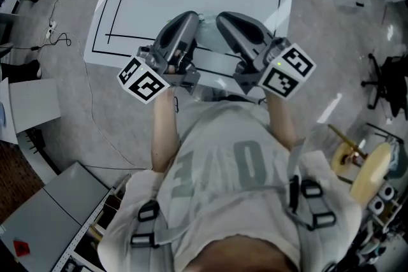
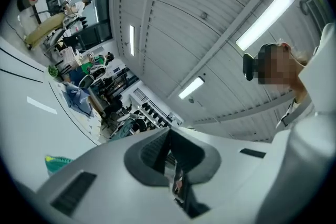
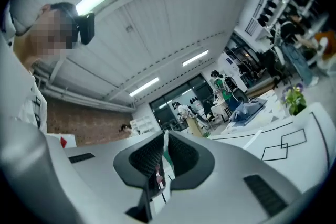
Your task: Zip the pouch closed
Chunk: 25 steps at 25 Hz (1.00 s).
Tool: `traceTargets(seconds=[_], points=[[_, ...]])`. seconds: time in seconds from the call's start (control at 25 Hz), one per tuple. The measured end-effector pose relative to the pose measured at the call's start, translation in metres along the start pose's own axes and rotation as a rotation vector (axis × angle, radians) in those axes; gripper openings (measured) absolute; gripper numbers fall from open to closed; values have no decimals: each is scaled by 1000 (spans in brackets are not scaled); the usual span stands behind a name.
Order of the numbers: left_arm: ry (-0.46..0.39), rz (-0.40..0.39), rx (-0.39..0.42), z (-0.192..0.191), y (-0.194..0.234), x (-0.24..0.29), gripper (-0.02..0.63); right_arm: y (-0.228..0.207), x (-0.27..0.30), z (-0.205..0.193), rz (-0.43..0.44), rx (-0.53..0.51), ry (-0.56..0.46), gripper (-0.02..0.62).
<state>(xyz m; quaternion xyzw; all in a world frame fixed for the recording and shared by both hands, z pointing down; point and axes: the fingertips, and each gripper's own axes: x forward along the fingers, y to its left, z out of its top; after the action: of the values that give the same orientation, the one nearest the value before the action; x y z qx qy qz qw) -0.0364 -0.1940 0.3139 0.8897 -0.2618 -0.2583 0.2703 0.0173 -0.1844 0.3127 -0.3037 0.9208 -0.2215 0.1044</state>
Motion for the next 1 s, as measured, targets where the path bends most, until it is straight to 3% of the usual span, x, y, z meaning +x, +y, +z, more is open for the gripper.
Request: traceTargets(seconds=[0.28, 0.36, 0.4, 0.52, 0.64, 1.0], points=[[-30, 11, -1, 4, 3, -1, 6, 0, 9, -2, 9, 129, -41, 25], [-30, 17, 11, 5, 4, -1, 7, 4, 11, -1, 42, 186, -53, 101], [-29, 15, 17, 6, 4, 0, 6, 6, 13, 0, 55, 205, -56, 106], [-23, 1, 27, 5, 1, 1, 6, 8, 20, -3, 61, 217, -60, 104], [-14, -2, 32, 3, 1, 1, 6, 8, 23, -2, 44, 199, -72, 24], [-14, 27, 48, 2, 5, -3, 6, 2, 21, -9, -8, 232, -79, 18]])
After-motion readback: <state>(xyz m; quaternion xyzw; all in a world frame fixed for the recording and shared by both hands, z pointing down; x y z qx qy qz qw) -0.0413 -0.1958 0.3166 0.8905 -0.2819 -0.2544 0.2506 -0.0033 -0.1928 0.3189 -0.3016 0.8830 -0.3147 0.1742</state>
